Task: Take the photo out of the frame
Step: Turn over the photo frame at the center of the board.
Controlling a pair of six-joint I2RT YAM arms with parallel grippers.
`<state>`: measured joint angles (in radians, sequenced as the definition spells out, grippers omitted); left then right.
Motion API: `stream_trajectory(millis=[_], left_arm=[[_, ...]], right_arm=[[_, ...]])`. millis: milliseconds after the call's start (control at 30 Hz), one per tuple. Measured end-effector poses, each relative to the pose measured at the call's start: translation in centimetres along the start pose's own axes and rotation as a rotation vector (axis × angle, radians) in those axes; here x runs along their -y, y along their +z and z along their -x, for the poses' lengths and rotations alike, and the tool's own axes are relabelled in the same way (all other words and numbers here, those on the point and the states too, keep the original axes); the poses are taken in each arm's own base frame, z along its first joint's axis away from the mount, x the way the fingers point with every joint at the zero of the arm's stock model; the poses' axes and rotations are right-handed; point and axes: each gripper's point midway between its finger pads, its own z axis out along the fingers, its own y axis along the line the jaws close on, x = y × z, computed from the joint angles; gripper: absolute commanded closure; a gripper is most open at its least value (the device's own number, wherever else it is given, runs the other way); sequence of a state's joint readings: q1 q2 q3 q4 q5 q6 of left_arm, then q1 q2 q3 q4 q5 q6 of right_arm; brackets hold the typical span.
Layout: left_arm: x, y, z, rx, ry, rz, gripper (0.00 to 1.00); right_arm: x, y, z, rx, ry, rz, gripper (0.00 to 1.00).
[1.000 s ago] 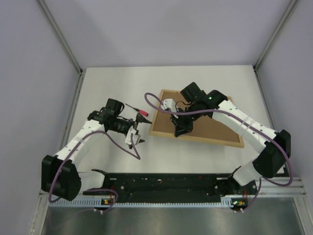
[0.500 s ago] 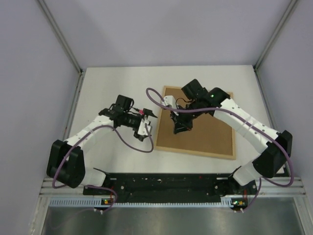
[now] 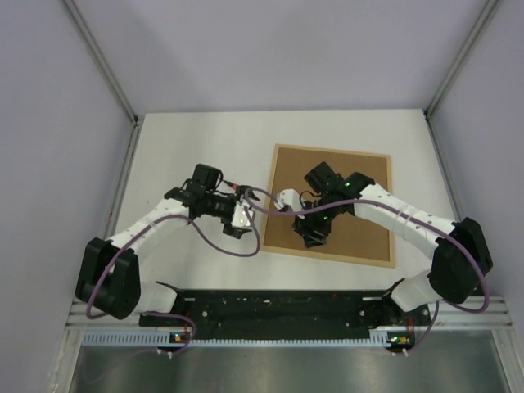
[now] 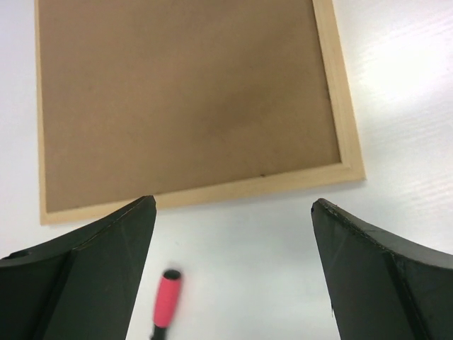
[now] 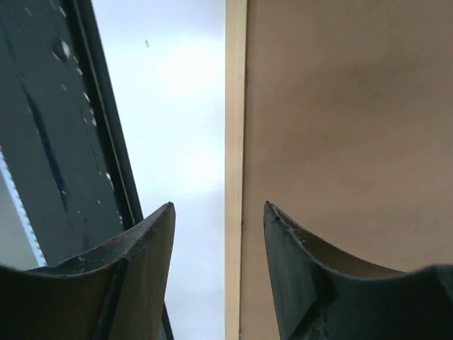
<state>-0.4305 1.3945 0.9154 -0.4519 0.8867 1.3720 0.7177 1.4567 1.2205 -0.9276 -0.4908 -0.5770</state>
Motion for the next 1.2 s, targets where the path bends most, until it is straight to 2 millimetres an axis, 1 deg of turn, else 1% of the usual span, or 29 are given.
stream_trajectory(millis=[33,100,167,200,300,433,600,767,967,1000,1067,1100,1133,1200], left_arm=[[0.6,-0.5,-0.4,-0.004,-0.014,0.008,0.02],[2.0,-1.5,-1.1,-0.016,-0.042,0.024,0.02],[2.9,-2.2,-1.4,-0.024,-0.053,0.042,0.02],[3.4,-2.6,-1.5,-0.026,-0.060,0.051,0.02],[3.8,-3.3,-1.4,-0.023,-0.064,0.076,0.02],[3.8,-3.6,-1.4,-0.020,-0.068,0.098,0.02],[3.7,-3.5,-1.4,-0.014,-0.073,0.106,0.02],[3.5,-3.6,-1.4,-0.012,-0.068,0.111,0.02],[3.7,-3.5,-1.4,-0.008,-0.066,0.108,0.02],[3.7,-3.4,-1.5,-0.009,-0.064,0.107,0.02],[3.9,-3.4,-1.6,-0.010,-0.061,0.104,0.02],[3.9,-3.4,-1.6,-0.010,-0.058,0.103,0.02],[4.0,-3.3,-1.6,-0.010,-0.055,0.102,0.02],[3.9,-3.3,-1.6,-0.008,-0.048,0.101,0.02]], right_arm=[[-0.1,0.9,-1.7,-0.042,0.007,-0.003,0.46],[-0.3,2.2,-4.3,-0.108,0.012,-0.006,0.45],[-0.5,3.1,-6.2,-0.157,0.004,-0.011,0.44],[-0.6,3.4,-6.7,-0.170,-0.009,-0.018,0.44],[-1.0,4.3,-8.0,-0.205,-0.055,-0.037,0.44],[-1.2,5.2,-9.3,-0.247,-0.098,-0.068,0.44],[-0.5,5.8,-10.3,-0.272,-0.119,-0.116,0.44],[-0.3,6.3,-11.2,-0.298,-0.141,-0.144,0.45],[0.0,6.8,-11.5,-0.316,-0.152,-0.164,0.58],[0.2,6.9,-11.5,-0.318,-0.153,-0.171,0.64],[0.4,6.9,-11.5,-0.322,-0.157,-0.180,0.81],[0.7,6.9,-11.4,-0.323,-0.160,-0.192,0.93],[0.8,6.9,-11.3,-0.321,-0.158,-0.197,1.00],[0.7,7.0,-11.1,-0.321,-0.158,-0.190,1.00]])
